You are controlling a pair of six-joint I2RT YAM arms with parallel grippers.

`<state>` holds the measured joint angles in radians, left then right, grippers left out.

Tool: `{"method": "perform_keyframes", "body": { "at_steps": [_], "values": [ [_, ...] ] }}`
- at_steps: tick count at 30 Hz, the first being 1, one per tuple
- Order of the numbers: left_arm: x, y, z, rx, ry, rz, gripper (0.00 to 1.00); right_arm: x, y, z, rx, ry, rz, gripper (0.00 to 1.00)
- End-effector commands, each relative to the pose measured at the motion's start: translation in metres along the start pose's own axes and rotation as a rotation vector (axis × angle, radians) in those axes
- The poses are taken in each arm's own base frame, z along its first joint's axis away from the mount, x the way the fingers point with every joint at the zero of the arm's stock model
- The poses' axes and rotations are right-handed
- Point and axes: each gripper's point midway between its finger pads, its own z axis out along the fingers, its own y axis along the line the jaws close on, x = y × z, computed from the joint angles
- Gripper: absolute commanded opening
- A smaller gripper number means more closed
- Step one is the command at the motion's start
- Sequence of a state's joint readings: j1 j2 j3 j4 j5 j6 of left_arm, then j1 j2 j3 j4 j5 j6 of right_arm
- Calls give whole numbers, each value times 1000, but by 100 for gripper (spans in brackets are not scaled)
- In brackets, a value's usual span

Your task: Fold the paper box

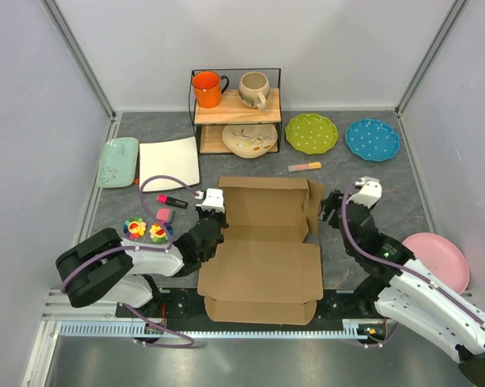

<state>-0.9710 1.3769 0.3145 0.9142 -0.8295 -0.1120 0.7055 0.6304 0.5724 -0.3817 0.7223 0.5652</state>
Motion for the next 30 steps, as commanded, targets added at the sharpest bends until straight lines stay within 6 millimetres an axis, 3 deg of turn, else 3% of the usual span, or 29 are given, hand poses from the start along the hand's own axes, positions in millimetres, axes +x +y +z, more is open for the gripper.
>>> {"method": "perform_keyframes", "body": {
  "at_steps": [1, 5, 14, 22, 28, 30],
  "values": [
    [-6, 0, -2, 10, -16, 6, 2, 28, 25, 5, -144, 74, 2, 80],
    [-6, -2, -3, 21, -14, 6, 2, 45, 44, 7, -242, 124, -26, 83],
    [-8, -7, -2, 46, -16, 9, 2, 41, 66, 15, -311, 111, -60, 89],
    [-15, -20, 0, 99, -25, 12, 2, 47, 76, 38, -267, 111, -91, 92],
    [-15, -23, 0, 113, -27, 10, 2, 51, 78, 55, -230, 95, -116, 78],
    [-15, -23, 0, 113, -29, 11, 2, 50, 78, 59, -218, 91, -122, 65]
  ]
}}
